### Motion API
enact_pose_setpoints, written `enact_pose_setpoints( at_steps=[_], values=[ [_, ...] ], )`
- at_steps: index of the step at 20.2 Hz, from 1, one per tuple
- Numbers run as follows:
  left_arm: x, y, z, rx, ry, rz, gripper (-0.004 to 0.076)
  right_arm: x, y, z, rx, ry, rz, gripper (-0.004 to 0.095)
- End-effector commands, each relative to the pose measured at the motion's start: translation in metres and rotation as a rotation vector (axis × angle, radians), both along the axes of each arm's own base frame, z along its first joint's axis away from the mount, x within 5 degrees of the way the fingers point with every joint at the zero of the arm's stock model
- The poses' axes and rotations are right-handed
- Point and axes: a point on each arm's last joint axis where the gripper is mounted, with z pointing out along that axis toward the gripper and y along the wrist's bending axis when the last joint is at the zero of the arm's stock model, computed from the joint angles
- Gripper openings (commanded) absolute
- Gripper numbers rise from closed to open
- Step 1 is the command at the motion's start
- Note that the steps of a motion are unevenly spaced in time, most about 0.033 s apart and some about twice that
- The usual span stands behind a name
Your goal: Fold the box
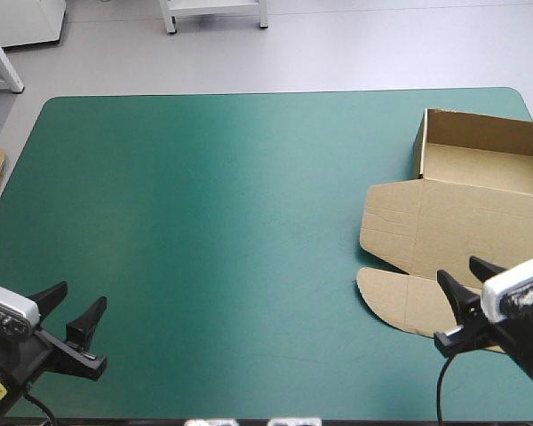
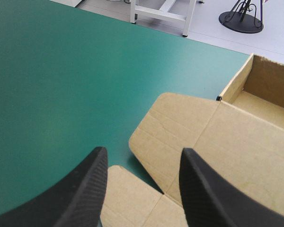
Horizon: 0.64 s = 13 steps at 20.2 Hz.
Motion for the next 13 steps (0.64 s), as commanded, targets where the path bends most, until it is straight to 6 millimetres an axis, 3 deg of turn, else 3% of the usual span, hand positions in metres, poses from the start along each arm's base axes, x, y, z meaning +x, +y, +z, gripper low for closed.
enact_pose_setpoints(
  at_steps=[1,8,13],
  values=[
    [-0.002,-0.001,-0.006,-0.070,-0.097,-0.011,0.0421,-0.014,-0.001,-0.010,0.076,-0.068,-0.006,0.0438],
    [-0.020,0.004,-0.047,-0.107,-0.129,-0.022,0.0420,-0.036,-0.001,-0.076,0.054,0.057,0.026,0.0413],
    [-0.020,-0.001,-0.070,-0.154,-0.106,-0.053,0.0420,-0.049,-0.003,-0.080,0.040,-0.016,0.034,0.0336]
  ],
)
